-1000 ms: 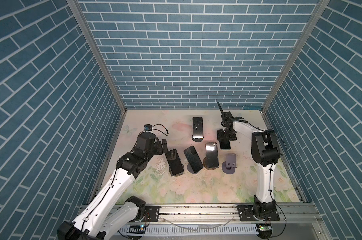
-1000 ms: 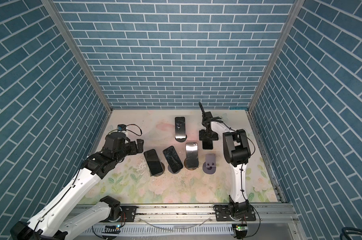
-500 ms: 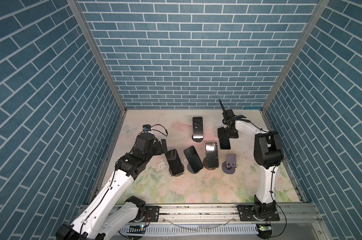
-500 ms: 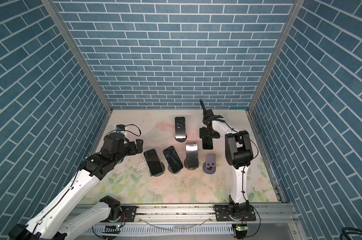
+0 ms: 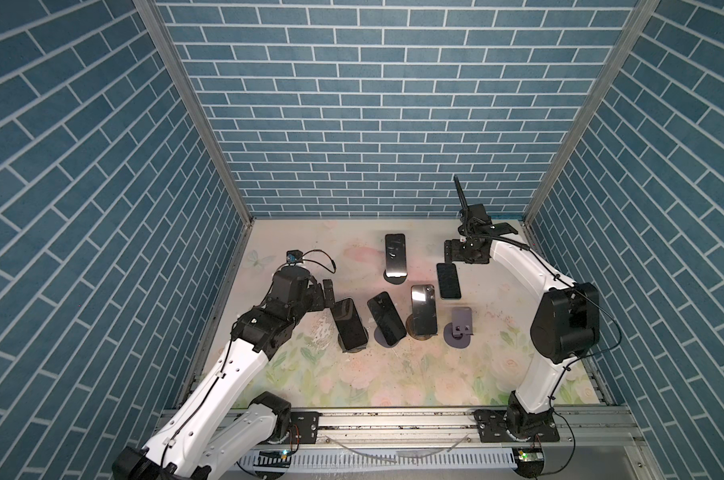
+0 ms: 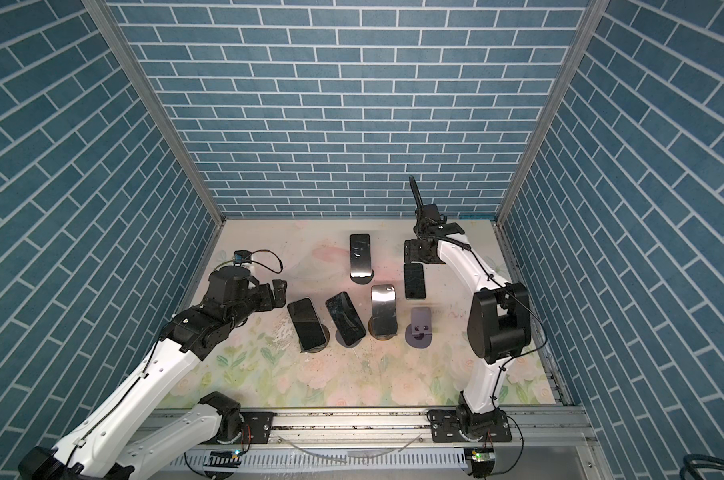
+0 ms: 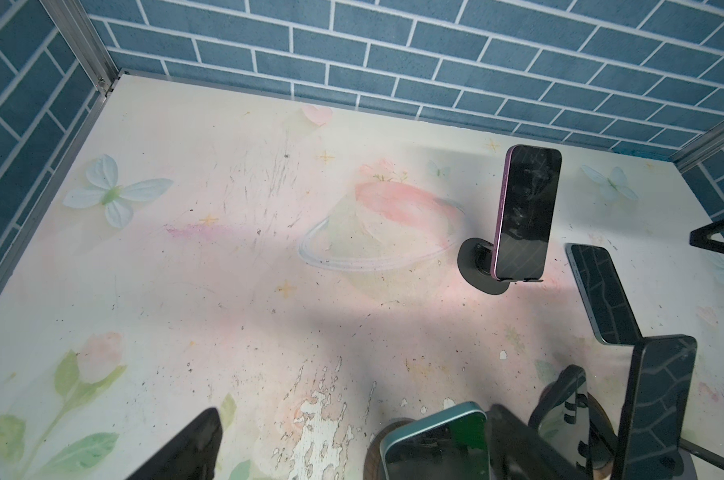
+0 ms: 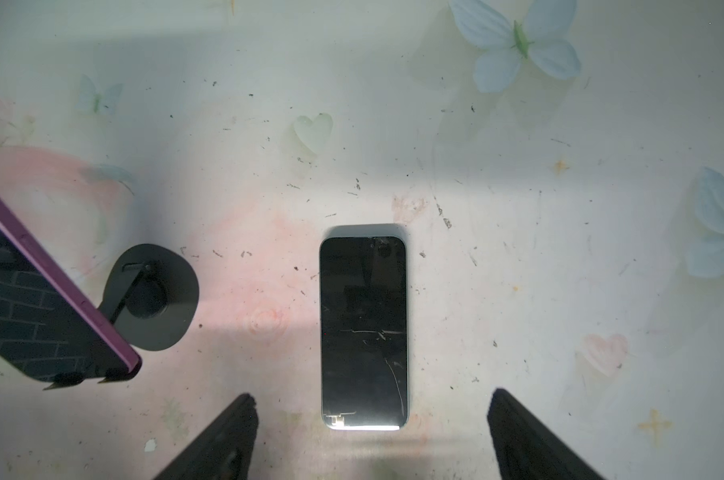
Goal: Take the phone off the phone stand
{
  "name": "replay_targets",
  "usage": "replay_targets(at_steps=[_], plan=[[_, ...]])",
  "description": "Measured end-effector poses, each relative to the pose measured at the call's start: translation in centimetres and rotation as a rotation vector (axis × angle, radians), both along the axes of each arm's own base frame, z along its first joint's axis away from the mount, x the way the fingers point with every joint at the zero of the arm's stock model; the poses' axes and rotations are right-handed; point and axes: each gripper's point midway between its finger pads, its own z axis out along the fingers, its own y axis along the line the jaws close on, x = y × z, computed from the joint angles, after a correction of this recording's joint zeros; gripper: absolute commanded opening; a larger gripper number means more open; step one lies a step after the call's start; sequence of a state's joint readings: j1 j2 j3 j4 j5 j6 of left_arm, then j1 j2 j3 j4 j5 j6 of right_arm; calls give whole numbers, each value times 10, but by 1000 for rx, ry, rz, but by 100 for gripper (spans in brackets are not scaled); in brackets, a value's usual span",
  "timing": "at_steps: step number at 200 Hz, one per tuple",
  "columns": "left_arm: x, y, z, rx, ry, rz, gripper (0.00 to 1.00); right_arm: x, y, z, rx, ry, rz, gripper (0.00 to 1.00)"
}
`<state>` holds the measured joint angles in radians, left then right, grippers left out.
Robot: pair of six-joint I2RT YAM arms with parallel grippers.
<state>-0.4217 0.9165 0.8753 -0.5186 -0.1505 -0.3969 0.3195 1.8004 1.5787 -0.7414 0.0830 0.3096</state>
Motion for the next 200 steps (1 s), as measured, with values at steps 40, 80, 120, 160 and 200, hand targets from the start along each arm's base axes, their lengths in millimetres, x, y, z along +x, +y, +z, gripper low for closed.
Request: replay_targets(at_steps=[40,80,120,160,200], plan=[[0,-8,0,-45,3,-25,100,-30,-7,15,19,-8,-16,88],[-4,-35,-11,-133,6,-96,100,-78,-9,17,14,14,-4,88],[-8,-70,-9,-179,-4,-195,100,-121,-5,15,11,28,29,88],[-19,-108,-20,-183,36,-300,100,-153,-4,2,34,53,22,88],[-31,-137,-31,-169,69,-379,100,-173,5,-16,39,97,28,88]])
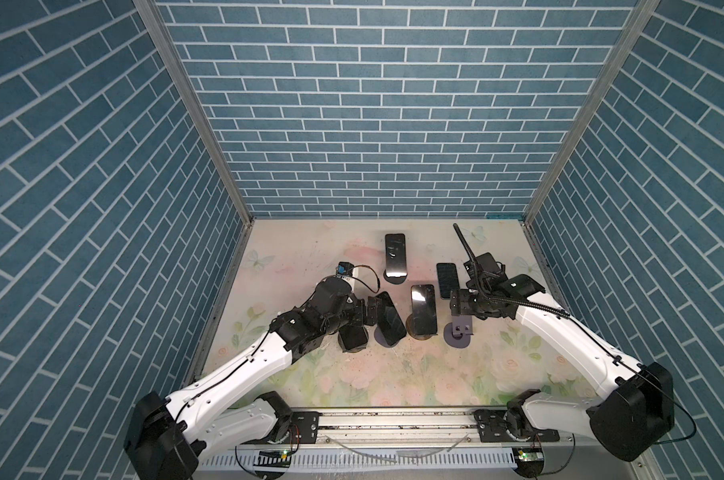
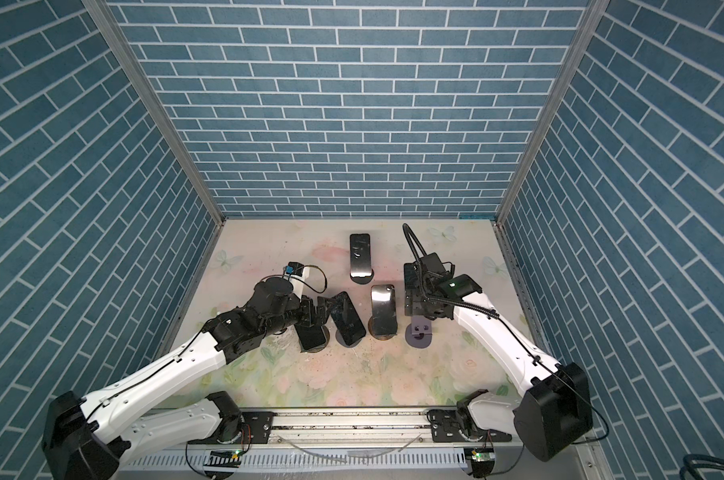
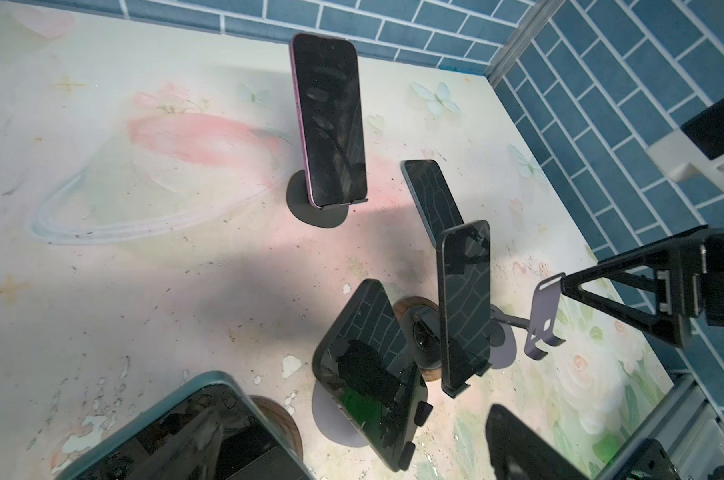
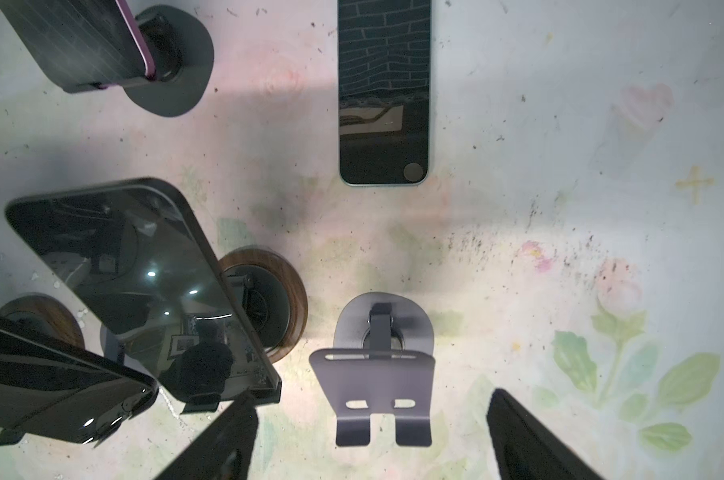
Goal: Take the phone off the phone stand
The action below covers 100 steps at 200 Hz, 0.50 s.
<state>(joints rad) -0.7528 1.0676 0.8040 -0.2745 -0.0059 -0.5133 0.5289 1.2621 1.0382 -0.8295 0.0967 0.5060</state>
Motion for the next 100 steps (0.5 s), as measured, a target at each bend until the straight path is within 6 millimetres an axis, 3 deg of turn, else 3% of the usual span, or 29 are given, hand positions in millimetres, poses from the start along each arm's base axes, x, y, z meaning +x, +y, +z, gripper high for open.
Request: replay_targets(at_steps=[100], plan=[[-1,-19,-10,0,42,-24,100,-12,-4,-31,-35,24,-49,87]])
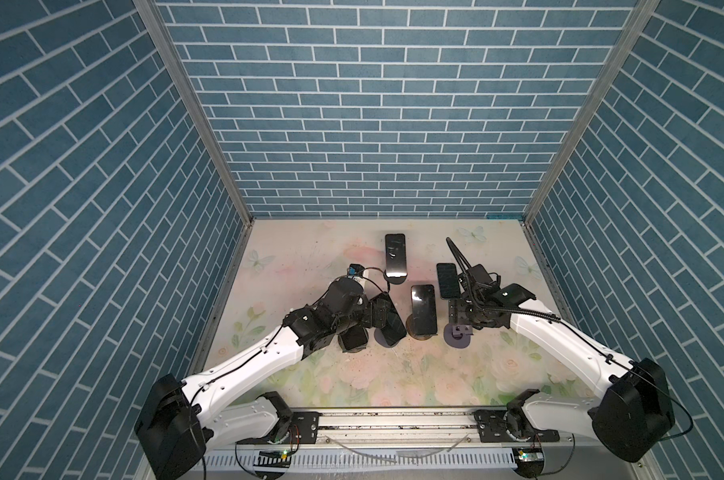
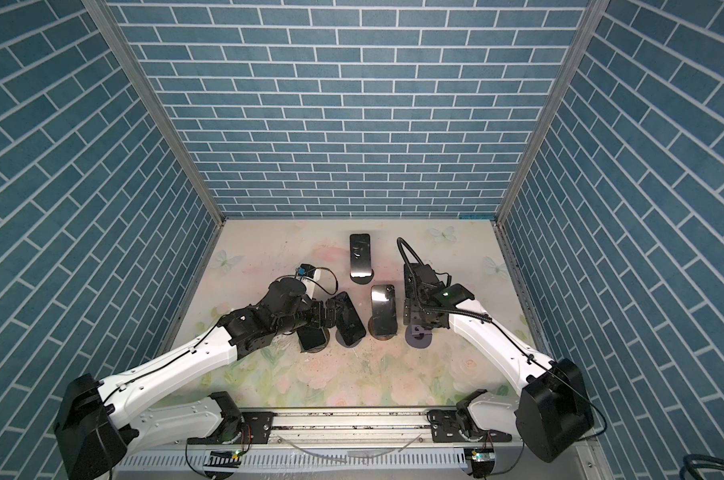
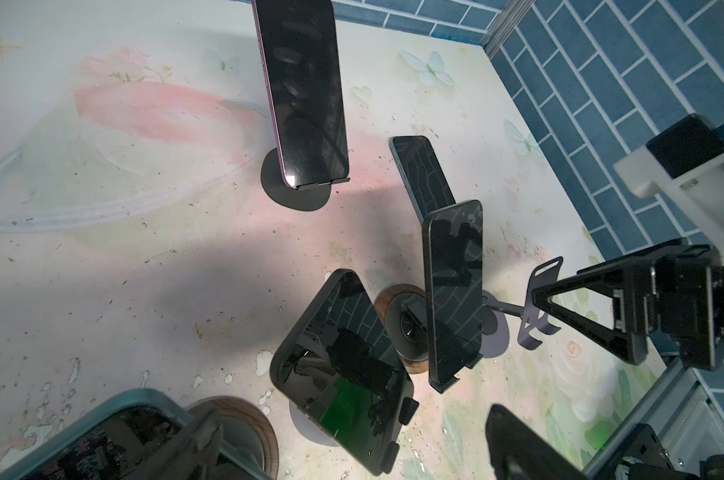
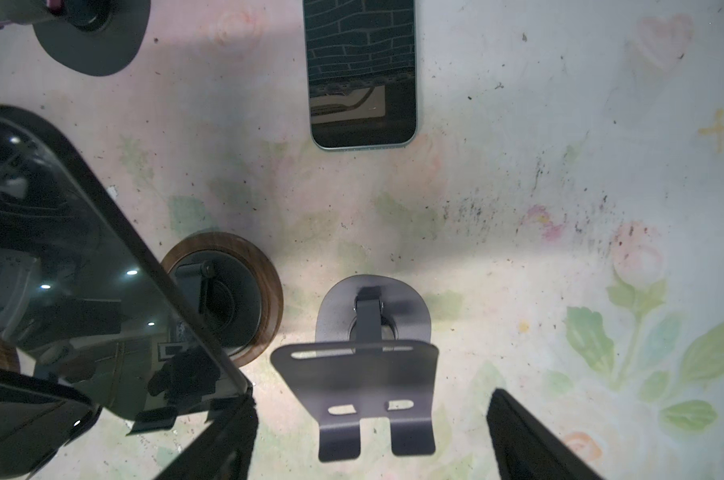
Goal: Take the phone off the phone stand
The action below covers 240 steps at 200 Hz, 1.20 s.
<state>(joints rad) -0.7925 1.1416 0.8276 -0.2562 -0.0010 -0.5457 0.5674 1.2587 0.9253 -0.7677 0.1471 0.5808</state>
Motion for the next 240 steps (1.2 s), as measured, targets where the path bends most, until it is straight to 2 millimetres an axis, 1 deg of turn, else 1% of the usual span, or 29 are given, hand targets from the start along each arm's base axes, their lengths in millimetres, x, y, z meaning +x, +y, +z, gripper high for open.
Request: replay_targets(at_steps=[28,45,61,78,104,128,150,178,188,223,240], plan=[[2,-2,1,2,-1,3,100,-2,-1,-8,1,5,-6,86],[6,-5,-4,13,5,2,100,1,1,-10,4,1,-8,84],[10,-11,-11,29,14,-9,100,4,3,-14,5,1,-13,82],[16,-23,-15,41,26,-39,100,7,4,-18,2,1,-17,80],[23,-40,-8,22,16,-80,100,8,4,-26,-2,7,-24,77],[23,-46,-4,1,6,-102,100,8,4,-31,-1,9,-39,72],[23,-47,-1,-6,-2,-104,100,9,3,-32,-3,4,-49,64],[22,-47,8,-29,-26,-106,100,11,0,-31,-14,-7,-59,49],[21,-45,12,-38,-39,-105,100,11,0,-31,-17,-8,-58,46],[16,-37,23,-58,-78,-100,100,11,-4,-24,-21,-31,-65,45],[14,-33,30,-63,-101,-94,100,10,-9,-19,-37,-48,-73,45]])
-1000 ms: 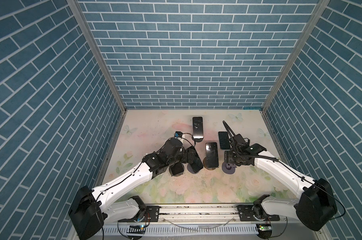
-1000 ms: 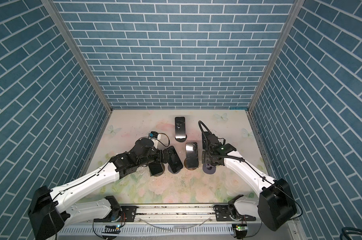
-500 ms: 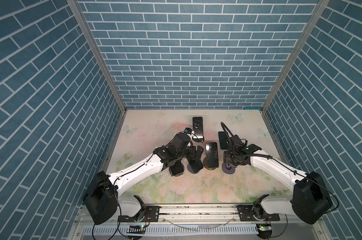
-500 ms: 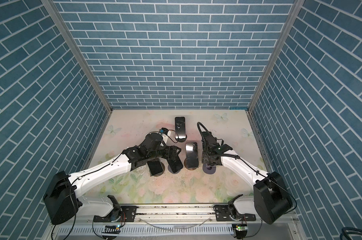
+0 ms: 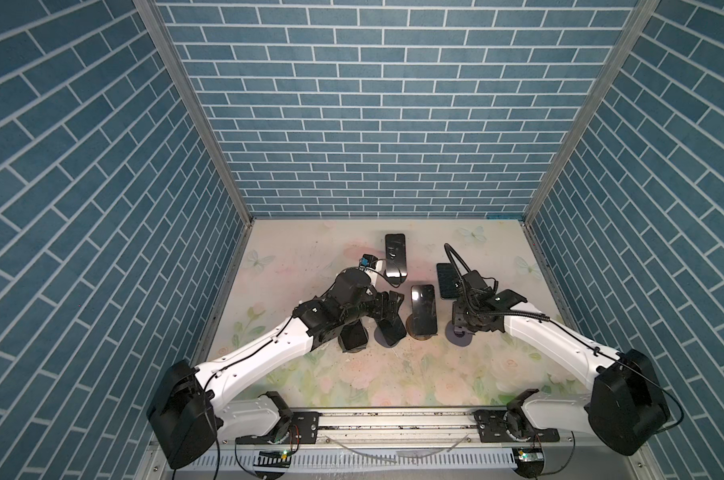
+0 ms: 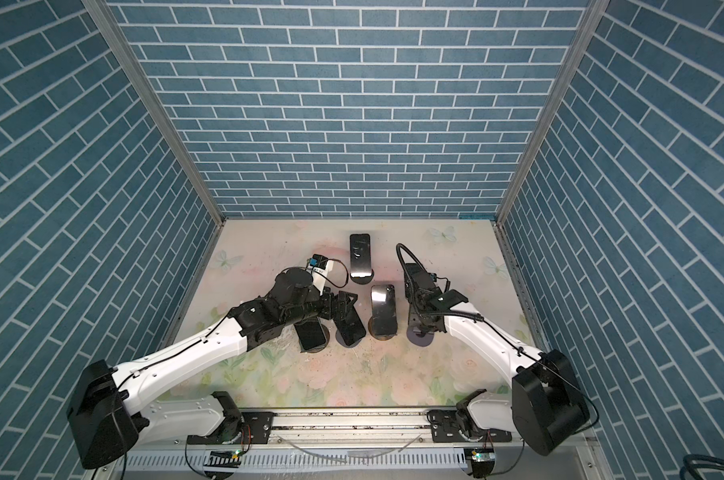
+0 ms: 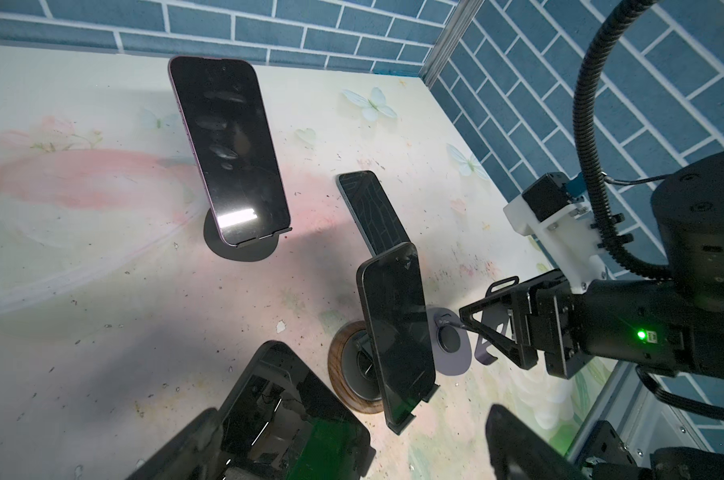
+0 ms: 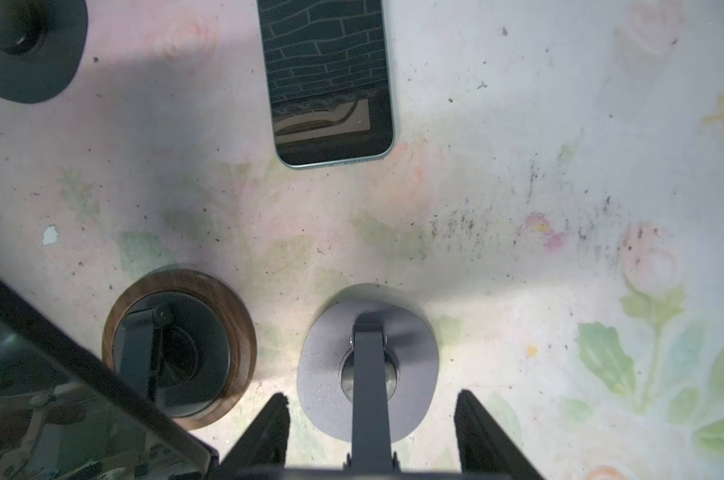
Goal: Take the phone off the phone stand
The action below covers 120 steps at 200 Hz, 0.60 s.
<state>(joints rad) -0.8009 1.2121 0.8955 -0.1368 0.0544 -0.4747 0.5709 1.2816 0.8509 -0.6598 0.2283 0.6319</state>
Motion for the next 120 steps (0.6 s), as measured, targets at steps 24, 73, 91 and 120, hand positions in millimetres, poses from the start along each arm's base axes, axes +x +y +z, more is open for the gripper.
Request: replay_targets(at_steps=[24,73,91,120], plan=[[-2,7,10,-6,-37,11,100,0,-10,5,-51,-11,-16,45],[-9,28,24,-2,-115,45,100,18,-34,25,-119,-49,-63,45],[-10,36,28,5,-139,61,100,27,-48,28,-128,-49,-102,45],[-12,47,33,13,-167,89,100,41,-74,26,-138,-24,-164,45]])
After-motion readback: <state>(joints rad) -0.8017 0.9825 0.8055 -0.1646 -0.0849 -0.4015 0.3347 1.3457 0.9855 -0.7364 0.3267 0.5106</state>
